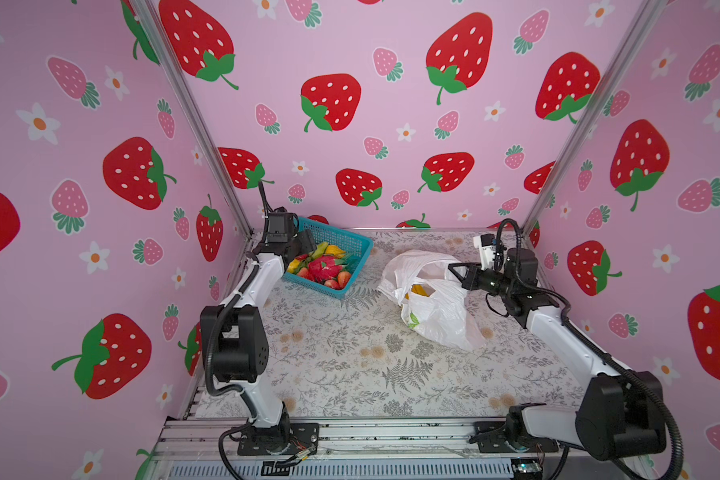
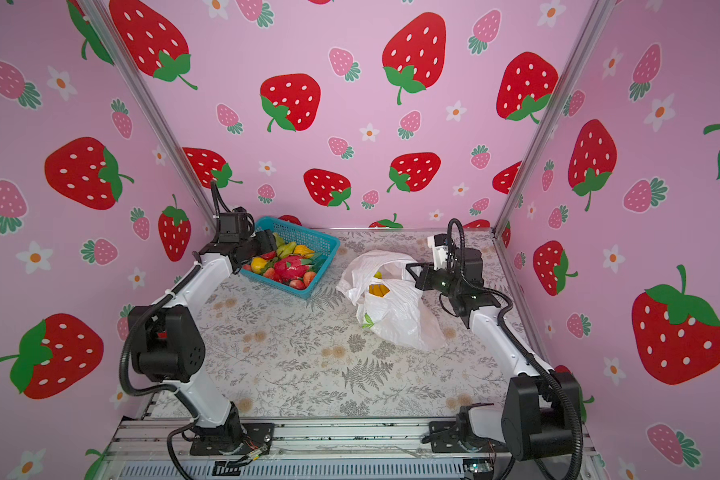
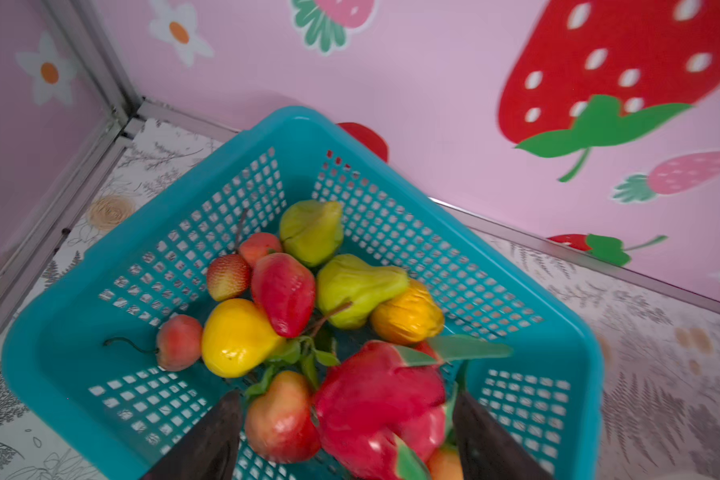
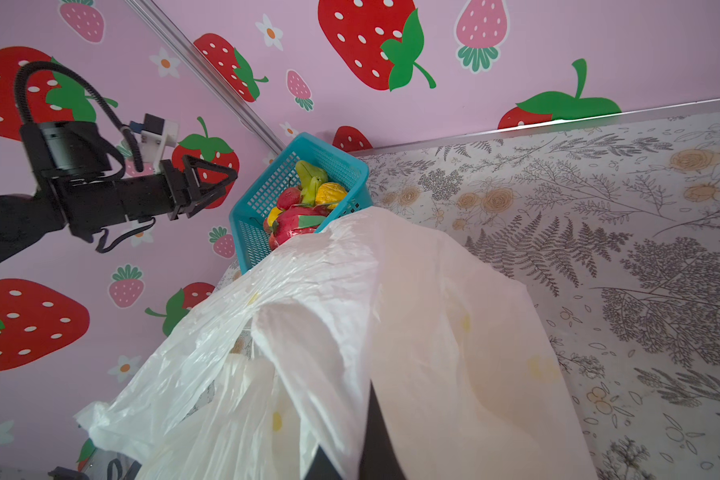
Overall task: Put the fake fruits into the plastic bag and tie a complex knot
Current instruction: 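Move the empty left gripper back over the teal basket, then grasp the red peach in the basket with the left gripper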
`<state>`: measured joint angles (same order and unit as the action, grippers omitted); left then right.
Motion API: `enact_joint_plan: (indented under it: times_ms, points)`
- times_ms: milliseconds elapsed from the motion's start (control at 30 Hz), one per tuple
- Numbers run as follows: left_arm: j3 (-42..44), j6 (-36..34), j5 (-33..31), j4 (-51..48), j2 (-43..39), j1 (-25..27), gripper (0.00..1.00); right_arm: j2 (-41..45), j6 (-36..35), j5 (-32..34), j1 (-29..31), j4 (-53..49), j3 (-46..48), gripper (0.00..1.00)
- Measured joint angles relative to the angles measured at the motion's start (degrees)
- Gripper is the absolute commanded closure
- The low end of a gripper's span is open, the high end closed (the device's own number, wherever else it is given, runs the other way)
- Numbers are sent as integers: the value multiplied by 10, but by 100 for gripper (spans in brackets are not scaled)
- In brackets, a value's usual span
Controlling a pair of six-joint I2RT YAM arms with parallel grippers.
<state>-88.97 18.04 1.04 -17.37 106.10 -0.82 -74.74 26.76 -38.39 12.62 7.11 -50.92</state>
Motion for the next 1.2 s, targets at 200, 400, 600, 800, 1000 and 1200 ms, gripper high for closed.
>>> enact_joint_plan:
  times_ms: [200,400,600,800,1000,1200]
  points:
    - [-158,-7,19,-87,156,-27,17,-22,-4,-5,0,1,0,100]
    - [-293,-35,13,-173,258,-24,17,-27,-11,-7,0,2,0,100]
    - [-358,-61,-2,-228,307,-23,21,-29,-14,-6,0,2,0,100]
    - [-380,-80,-7,-255,335,-23,24,-29,-15,-6,0,2,0,100]
    - [-398,-92,-10,-273,345,-23,30,-30,-15,-6,0,2,0,100]
    - [-429,-97,-8,-283,372,-23,27,-30,-15,-6,0,2,3,100]
